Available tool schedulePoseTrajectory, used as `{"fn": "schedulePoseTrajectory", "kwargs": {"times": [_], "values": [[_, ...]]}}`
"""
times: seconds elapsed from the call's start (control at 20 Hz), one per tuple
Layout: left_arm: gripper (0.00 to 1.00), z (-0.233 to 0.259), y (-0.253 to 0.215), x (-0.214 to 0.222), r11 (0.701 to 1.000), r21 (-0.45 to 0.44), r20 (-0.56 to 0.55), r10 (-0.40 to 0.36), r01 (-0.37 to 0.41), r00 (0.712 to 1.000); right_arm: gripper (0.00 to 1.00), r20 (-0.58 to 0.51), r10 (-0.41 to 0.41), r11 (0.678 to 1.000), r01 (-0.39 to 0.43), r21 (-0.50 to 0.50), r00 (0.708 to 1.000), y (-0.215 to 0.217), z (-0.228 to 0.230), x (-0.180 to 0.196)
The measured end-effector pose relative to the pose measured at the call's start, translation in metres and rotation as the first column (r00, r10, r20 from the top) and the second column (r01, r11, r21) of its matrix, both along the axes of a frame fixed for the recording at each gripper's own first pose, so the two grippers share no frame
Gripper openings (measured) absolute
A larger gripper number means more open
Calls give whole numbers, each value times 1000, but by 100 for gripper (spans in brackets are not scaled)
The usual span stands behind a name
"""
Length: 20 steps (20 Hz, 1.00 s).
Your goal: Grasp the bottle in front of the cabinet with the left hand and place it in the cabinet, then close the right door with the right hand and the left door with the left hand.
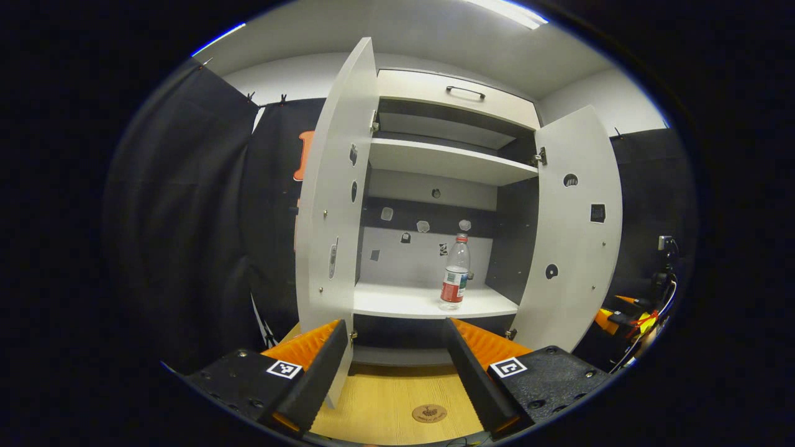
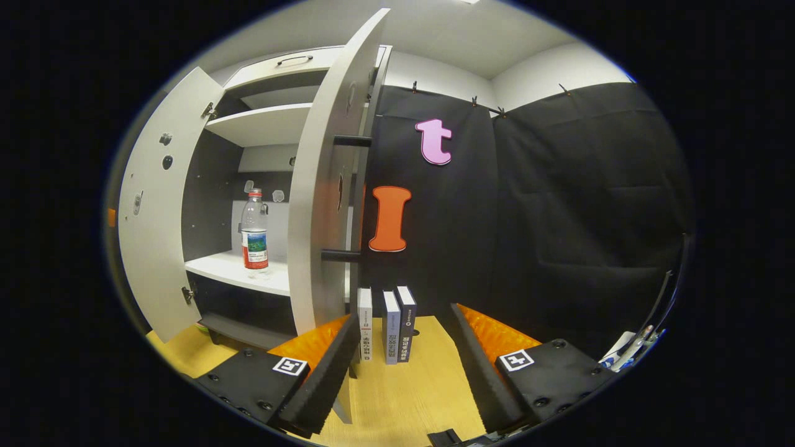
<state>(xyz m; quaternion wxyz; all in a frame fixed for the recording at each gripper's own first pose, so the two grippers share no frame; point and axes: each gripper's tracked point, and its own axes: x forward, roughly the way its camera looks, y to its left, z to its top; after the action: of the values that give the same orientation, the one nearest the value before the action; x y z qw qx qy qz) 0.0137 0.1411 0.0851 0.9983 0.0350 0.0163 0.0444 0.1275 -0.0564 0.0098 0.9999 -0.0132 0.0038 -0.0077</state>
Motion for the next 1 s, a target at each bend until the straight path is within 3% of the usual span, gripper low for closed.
{"fn": "schedulePoseTrajectory", "kwargs": {"times": [0.15, 0.2, 0.25, 0.45, 0.5, 0.55, 0.6, 0.95, 1.0], "values": [[95, 6, 1, -3, 1000, 8, 16, -6, 6, 1000, 94, 12, -3, 1000, 3, -18, 1000, 5, 2, -1], [95, 8, 0, -4, 1000, 5, 22, -8, 8, 1000, 87, 13, -4, 1000, 4, -26, 1000, 8, 2, -1], [94, 8, 0, -6, 1000, -1, 25, -10, 10, 1000, 94, 12, -2, 1000, 2, -25, 1000, 13, 1, -1], [94, 9, 4, -11, 999, -32, 29, -13, 14, 999, 94, -3, 59, 998, -59, 5, 998, 45, 0, 0], [94, 9, 8, -12, 999, -40, 30, -5, 6, 1000, 87, -2, 76, 997, -76, -1, 997, 56, 0, 0], [95, 9, 13, -14, 999, -45, 31, 5, -3, 1000, 100, 1, 95, 995, -95, -10, 996, 67, 1, 1], [95, 7, 17, -16, 999, -46, 31, 15, -14, 999, 87, 4, 114, 993, -114, -18, 993, 78, 2, 2], [95, 10, 47, -33, 994, -55, 50, 101, -98, 994, 87, 2, 221, 975, -221, -4, 975, 139, 1, 17], [95, 11, 52, -37, 992, -52, 51, 116, -113, 992, 94, 0, 226, 974, -226, -6, 974, 143, 0, 20]]}}
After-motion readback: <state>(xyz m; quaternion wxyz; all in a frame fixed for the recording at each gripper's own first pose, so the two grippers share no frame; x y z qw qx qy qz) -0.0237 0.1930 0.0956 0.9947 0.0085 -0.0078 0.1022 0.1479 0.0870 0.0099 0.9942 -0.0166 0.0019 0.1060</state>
